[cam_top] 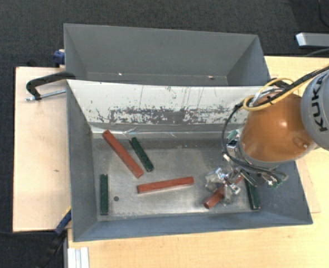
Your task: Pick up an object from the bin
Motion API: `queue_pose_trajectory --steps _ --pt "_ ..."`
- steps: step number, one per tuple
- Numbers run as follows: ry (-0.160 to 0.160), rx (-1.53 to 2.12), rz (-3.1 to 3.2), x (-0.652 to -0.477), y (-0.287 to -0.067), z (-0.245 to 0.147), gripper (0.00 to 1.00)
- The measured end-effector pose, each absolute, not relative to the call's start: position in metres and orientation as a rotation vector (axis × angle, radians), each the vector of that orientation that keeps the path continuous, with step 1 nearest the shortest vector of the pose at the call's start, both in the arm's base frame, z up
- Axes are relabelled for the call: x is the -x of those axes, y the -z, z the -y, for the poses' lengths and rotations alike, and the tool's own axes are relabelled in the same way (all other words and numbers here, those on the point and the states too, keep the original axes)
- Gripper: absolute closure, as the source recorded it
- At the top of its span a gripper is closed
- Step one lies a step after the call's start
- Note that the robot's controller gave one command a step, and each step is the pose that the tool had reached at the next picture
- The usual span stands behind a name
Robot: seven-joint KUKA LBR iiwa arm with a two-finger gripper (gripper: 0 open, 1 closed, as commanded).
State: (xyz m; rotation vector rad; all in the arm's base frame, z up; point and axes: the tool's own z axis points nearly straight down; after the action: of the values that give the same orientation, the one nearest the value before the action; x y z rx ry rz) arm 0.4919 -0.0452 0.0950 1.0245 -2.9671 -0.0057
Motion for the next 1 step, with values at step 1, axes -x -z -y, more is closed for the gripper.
queue_pose_trajectory --steps 1 --pt "0.002 -1.026 2.972 -0.4931 -0.1142 0.0454 1.00"
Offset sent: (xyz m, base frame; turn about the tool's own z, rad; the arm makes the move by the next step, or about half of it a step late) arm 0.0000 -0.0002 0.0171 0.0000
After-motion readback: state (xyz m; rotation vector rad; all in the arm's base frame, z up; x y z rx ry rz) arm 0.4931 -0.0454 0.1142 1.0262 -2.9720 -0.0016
